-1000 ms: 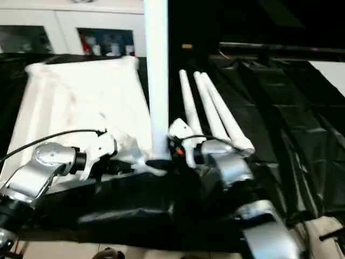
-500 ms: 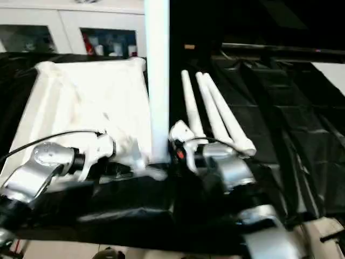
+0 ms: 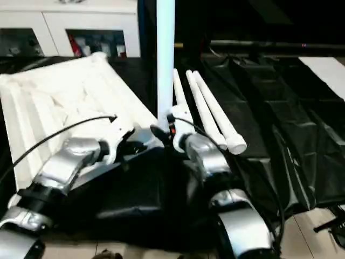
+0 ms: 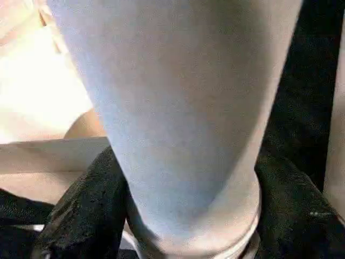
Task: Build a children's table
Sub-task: Rotate leg to tighten
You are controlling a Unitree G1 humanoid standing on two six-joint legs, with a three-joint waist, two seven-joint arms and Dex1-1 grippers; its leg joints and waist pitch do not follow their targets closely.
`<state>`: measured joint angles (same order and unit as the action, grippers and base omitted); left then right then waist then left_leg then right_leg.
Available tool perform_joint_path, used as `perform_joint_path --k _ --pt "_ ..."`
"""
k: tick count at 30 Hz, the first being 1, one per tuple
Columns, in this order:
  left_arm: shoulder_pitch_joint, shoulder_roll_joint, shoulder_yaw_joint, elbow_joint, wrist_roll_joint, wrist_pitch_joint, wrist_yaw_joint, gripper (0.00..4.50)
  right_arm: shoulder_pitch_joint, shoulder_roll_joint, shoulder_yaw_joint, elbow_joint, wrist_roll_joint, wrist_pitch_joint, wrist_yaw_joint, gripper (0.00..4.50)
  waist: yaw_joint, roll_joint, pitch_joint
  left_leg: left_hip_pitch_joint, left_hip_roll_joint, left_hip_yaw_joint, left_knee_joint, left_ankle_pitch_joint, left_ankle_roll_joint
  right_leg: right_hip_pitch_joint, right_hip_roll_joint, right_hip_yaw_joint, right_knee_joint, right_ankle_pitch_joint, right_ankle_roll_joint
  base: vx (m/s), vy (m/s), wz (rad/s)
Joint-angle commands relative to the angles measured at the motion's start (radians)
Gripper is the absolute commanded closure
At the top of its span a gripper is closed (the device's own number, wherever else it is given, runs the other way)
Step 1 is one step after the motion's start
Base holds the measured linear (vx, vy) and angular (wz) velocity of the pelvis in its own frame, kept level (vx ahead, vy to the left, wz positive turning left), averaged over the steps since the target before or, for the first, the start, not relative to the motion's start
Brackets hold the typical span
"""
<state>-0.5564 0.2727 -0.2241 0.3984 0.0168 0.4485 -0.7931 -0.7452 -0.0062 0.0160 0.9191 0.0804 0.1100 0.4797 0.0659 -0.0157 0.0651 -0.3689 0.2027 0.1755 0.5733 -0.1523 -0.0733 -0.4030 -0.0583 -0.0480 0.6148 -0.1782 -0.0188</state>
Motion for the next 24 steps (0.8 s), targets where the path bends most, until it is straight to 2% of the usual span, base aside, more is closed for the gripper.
perform_joint_path --k 1,2,3,5,7,9,11,13,15,16,18,22,23,24 --pt "-0.023 -0.036 -0.031 -0.034 -0.014 -0.043 -0.004 4.5 -0.005 0.071 0.046 0.025 0.013 0.015 0.076 0.98 0.004 0.007 -0.073 0.013 0.022 -0.006 -0.06 -0.265 -0.008 0.045 -0.072 0.04 -0.076 -0.225 -0.197 0.0 0.0 0.0" --pt "-0.013 -0.023 -0.032 -0.044 -0.018 -0.045 -0.018 4.5 -0.003 0.059 0.05 0.019 0.011 0.01 0.099 0.68 0.004 0.008 -0.072 0.013 0.023 -0.007 -0.061 -0.27 -0.008 0.046 -0.073 0.04 -0.077 -0.233 -0.196 0.0 0.0 0.0" --pt "-0.006 -0.012 -0.034 -0.051 -0.021 -0.05 -0.034 4.5 0.0 0.048 0.056 0.013 0.006 0.003 0.118 0.6 0.004 0.008 -0.073 0.012 0.023 -0.008 -0.061 -0.27 -0.007 0.047 -0.074 0.04 -0.077 -0.233 -0.196 0.0 0.0 0.0" --pt "0.007 0.009 -0.037 -0.063 -0.023 -0.056 -0.062 4.5 0.007 0.029 0.067 0.004 -0.003 -0.012 0.155 0.55 0.001 0.008 -0.075 0.011 0.023 -0.008 -0.061 -0.263 -0.004 0.048 -0.073 0.04 -0.074 -0.214 -0.2 0.0 0.0 0.0" --pt "0.025 0.044 -0.042 -0.073 -0.031 -0.121 -0.127 4.5 0.029 -0.005 0.081 -0.033 0.002 -0.016 0.241 0.55 -0.002 0.007 -0.075 0.009 0.023 -0.006 -0.059 -0.247 0.007 0.05 -0.073 0.041 -0.072 -0.183 -0.21 0.0 0.0 0.0" --pt "0.043 0.078 -0.046 -0.09 -0.045 -0.156 -0.19 4.5 0.055 -0.043 0.099 -0.082 0.011 -0.007 0.327 0.55 0.002 0.008 -0.076 0.009 0.024 -0.006 -0.059 -0.236 0.019 0.052 -0.073 0.04 -0.071 -0.165 -0.21 0.0 0.0 0.0" --pt "0.062 0.107 -0.045 -0.115 -0.073 -0.156 -0.253 4.5 0.08 -0.08 0.115 -0.134 0.024 0.008 0.411 0.55 0.005 0.01 -0.077 0.011 0.027 -0.005 -0.058 -0.221 0.026 0.051 -0.07 0.039 -0.065 -0.122 -0.227 0.0 0.0 0.0" --pt "0.077 0.137 -0.049 -0.129 -0.09 -0.17 -0.307 4.5 0.101 -0.118 0.134 -0.181 0.027 0.013 0.486 0.55 0.012 0.012 -0.074 0.015 0.029 -0.003 -0.059 -0.239 0.026 0.047 -0.069 0.038 -0.068 -0.144 -0.232 0.0 0.0 0.0" --pt "0.084 0.158 -0.054 -0.133 -0.091 -0.18 -0.334 4.5 0.116 -0.146 0.148 -0.213 0.032 0.023 0.546 0.55 0.024 0.011 -0.072 0.017 0.03 -0.002 -0.06 -0.268 0.018 0.045 -0.068 0.038 -0.071 -0.197 -0.216 0.0 0.0 0.0" --pt "0.089 0.171 -0.056 -0.134 -0.094 -0.189 -0.357 4.5 0.124 -0.166 0.156 -0.231 0.032 0.022 0.582 0.55 0.028 0.016 -0.071 0.019 0.031 -0.003 -0.062 -0.282 0.009 0.041 -0.071 0.04 -0.073 -0.221 -0.213 0.0 0.0 0.0" --pt "0.093 0.185 -0.059 -0.132 -0.095 -0.207 -0.382 4.5 0.131 -0.187 0.165 -0.245 0.03 0.016 0.615 0.55 0.031 0.013 -0.071 0.019 0.03 -0.005 -0.063 -0.293 0.002 0.041 -0.071 0.04 -0.075 -0.24 -0.205 0.0 0.0 0.0" --pt "0.099 0.219 -0.065 -0.126 -0.096 -0.229 -0.437 4.5 0.141 -0.226 0.176 -0.277 0.03 0.024 0.675 0.55 0.037 0.014 -0.074 0.018 0.03 -0.005 -0.062 -0.28 -0.001 0.043 -0.072 0.04 -0.072 -0.219 -0.205 0.0 0.0 0.0" --pt "0.098 0.226 -0.065 -0.124 -0.098 -0.226 -0.447 4.5 0.141 -0.231 0.176 -0.281 0.032 0.029 0.683 0.82 0.037 0.013 -0.073 0.017 0.03 -0.004 -0.062 -0.278 0.0 0.043 -0.071 0.04 -0.072 -0.218 -0.207 0.0 0.0 0.0" --pt "0.097 0.231 -0.065 -0.121 -0.097 -0.226 -0.454 4.5 0.138 -0.232 0.174 -0.281 0.033 0.033 0.685 0.89 0.039 0.015 -0.073 0.019 0.029 -0.004 -0.061 -0.275 -0.001 0.042 -0.072 0.04 -0.072 -0.218 -0.209 0.0 0.0 0.0"
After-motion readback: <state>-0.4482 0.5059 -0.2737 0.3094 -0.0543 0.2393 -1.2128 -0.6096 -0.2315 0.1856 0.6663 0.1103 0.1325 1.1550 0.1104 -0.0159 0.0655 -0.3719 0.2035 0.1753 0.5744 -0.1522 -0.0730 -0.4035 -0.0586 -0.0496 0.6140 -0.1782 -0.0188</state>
